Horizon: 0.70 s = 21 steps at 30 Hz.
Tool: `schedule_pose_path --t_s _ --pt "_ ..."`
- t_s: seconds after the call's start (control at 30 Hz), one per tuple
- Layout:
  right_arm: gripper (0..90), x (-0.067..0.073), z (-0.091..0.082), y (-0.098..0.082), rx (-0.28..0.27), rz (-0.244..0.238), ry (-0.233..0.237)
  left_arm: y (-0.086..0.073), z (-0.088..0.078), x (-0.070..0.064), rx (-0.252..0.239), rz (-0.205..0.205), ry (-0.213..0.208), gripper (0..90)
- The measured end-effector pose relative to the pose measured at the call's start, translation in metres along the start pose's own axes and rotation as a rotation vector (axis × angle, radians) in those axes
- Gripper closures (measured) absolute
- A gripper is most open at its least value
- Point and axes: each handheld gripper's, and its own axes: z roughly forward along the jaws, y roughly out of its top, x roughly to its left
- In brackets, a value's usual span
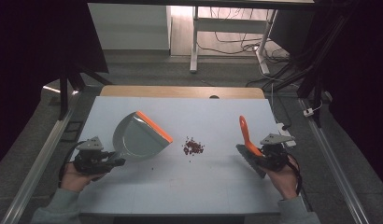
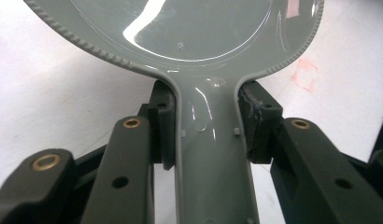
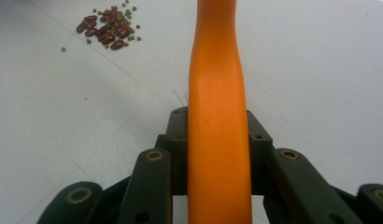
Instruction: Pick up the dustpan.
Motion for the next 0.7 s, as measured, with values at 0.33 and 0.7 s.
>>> schedule_pose_path --t_s 0.33,0.7 --pt "70.2 0.001 0.002 0.0 0.009 -0.006 0.002 0.002 0.009 -0.007 0.078 0.071 -0.052 61.7" --pt "70.2 0.001 0.002 0.0 0.009 -0.007 -0.001 0.003 0.02 -0.016 0.134 0.13 -0.102 61.6"
